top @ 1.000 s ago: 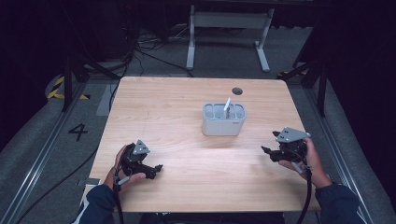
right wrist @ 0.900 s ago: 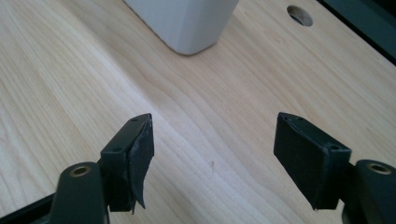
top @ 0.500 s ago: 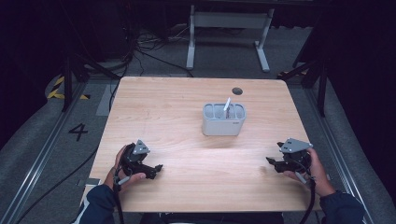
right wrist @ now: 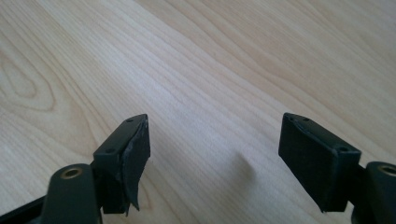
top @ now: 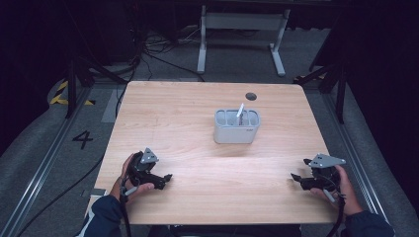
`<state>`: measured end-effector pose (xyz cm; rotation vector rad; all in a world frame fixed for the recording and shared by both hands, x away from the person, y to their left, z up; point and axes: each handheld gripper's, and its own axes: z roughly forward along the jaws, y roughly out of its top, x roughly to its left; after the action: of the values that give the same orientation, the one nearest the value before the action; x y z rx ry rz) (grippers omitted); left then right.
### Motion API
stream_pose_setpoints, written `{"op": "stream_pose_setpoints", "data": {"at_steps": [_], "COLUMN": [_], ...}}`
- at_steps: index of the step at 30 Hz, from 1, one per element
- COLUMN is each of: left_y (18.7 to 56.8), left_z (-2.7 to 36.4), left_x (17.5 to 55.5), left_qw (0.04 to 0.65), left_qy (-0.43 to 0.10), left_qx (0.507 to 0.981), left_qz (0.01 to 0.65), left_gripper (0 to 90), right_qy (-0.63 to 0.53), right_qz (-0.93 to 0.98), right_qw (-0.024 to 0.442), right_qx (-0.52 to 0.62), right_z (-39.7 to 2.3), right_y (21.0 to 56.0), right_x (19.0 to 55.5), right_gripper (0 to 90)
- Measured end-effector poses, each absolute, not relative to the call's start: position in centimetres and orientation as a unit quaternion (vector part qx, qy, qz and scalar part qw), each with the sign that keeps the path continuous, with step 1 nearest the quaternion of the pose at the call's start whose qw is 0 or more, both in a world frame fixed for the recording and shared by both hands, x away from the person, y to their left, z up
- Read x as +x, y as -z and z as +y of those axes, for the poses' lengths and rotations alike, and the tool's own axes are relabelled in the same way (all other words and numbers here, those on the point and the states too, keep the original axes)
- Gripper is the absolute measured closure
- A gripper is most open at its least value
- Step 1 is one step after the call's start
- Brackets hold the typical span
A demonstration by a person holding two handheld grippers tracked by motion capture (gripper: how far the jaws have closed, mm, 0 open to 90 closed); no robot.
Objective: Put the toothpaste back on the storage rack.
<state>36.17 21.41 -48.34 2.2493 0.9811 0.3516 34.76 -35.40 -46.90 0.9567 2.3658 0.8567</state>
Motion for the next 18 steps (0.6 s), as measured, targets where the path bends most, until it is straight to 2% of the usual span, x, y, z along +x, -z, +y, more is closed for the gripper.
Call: {"op": "stream_pose_setpoints", "data": {"at_steps": [8, 12, 14, 18], "left_y": [48.4, 48.3, 48.3, 48.3], "left_z": [21.4, 21.4, 21.4, 21.4], "left_x": [36.2, 36.2, 36.2, 36.2], "left_qw": [0.326, 0.326, 0.326, 0.325], "left_qy": [-0.135, -0.134, -0.134, -0.135], "left_qx": [0.857, 0.858, 0.858, 0.857], "left_qz": [0.375, 0.374, 0.375, 0.376], "left_gripper": [0.3, 0.3, 0.3, 0.3], "right_qy": [-0.324, -0.334, -0.352, -0.362], "right_qz": [0.845, 0.838, 0.826, 0.819], "right_qw": [0.205, 0.197, 0.188, 0.176], "right_qx": [0.372, 0.384, 0.397, 0.408], "right_z": [-37.0, -37.4, -38.0, -38.4], "right_y": [47.7, 47.9, 48.4, 48.7], "right_x": [34.2, 34.2, 34.3, 34.5], "right_gripper": [23.7, 21.5, 16.9, 16.0]}}
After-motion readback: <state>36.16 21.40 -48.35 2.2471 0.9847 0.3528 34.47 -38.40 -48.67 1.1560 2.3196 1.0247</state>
